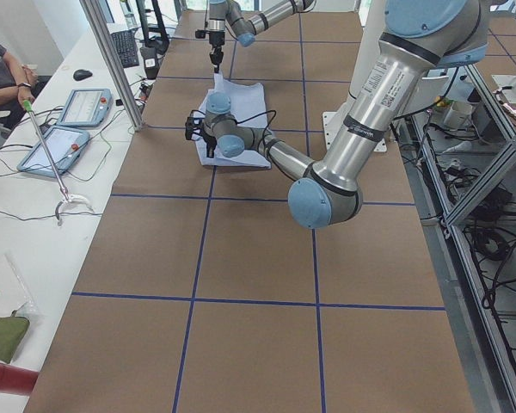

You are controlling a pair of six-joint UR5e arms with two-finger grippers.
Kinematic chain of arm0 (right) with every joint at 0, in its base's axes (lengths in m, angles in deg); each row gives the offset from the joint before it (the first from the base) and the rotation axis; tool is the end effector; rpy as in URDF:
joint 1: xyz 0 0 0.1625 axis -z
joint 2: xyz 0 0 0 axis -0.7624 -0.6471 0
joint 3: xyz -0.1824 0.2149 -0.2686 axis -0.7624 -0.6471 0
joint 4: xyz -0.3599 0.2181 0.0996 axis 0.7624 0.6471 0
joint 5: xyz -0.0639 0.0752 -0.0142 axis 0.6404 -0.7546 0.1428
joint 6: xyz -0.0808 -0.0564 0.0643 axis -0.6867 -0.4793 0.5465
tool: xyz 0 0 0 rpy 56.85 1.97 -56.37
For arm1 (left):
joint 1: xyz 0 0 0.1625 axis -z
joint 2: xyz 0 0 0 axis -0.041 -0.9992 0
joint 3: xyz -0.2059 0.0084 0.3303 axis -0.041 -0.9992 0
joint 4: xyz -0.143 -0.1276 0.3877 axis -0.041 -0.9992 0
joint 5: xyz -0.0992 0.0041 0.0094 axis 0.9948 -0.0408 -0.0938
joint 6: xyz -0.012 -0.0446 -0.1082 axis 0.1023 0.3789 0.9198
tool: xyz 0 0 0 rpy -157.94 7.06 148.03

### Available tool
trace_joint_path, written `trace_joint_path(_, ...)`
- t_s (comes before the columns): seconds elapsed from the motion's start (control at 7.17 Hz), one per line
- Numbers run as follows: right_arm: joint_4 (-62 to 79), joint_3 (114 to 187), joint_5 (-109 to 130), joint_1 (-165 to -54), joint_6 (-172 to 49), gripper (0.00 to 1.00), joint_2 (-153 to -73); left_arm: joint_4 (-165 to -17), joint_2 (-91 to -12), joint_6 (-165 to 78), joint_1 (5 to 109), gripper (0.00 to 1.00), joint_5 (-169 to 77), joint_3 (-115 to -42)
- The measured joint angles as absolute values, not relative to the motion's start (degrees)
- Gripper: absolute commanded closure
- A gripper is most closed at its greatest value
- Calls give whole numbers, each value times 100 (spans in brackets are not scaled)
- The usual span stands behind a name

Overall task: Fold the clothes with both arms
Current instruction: 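Lay the hem beside the collar and open both grippers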

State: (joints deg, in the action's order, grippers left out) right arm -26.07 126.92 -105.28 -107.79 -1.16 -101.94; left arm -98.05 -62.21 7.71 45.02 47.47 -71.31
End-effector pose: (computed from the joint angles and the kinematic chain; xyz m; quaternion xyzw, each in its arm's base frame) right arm -0.3455 -0.6401 0.3695 -0.0286 -0.5752 0.1127 0.8097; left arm 0.4232 -0.5833 0.3062 0.1188 0.4886 -0.0702 0.8616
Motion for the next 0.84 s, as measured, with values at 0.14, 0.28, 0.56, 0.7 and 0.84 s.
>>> trace_joint_path(0.14,-2558,12682,-10464,-10751,-117,100,-10131,-9819,-6212,767,4502,100,4747,-7105)
trace_joint_path(0.28,-2530,12666,-10394,-10724,-118,100,-10095,-9826,-6201,765,4503,100,4747,-7101)
trace_joint_path(0.56,-2517,12607,-10309,-10692,-118,1,-10071,-9830,-6200,772,4502,27,4747,-7088)
trace_joint_path(0.7,-2516,12588,-10261,-10663,-116,0,-10069,-9832,-6207,786,4498,1,4745,-7077)
trace_joint_path(0.84,-2519,12591,-10194,-10627,-110,0,-10068,-9836,-6227,813,4495,1,4743,-7072)
